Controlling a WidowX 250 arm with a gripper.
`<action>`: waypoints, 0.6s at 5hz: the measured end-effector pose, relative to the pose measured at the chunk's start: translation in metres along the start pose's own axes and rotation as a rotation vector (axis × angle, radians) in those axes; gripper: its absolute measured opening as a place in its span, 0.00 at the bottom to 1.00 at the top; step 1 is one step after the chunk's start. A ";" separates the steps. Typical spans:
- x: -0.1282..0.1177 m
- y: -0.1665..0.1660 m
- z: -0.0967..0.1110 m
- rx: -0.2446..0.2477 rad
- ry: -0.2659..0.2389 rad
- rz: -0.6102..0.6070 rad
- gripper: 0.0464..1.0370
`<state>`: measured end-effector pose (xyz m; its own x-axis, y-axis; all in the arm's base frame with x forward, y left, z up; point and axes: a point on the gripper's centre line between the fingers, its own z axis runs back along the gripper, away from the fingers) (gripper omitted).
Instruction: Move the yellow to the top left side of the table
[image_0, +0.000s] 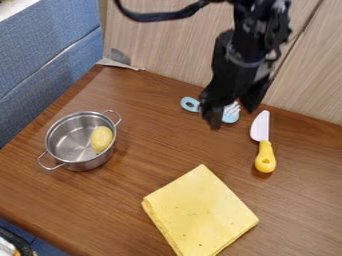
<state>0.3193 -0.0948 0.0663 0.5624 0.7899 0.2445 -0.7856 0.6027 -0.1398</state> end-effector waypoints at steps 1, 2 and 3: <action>-0.041 0.026 -0.003 0.050 0.045 -0.088 0.96; -0.068 0.055 0.002 0.036 0.088 -0.106 0.96; -0.090 0.078 -0.006 0.076 0.118 -0.128 0.96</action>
<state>0.2086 -0.1182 0.0275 0.6822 0.7176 0.1404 -0.7202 0.6926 -0.0410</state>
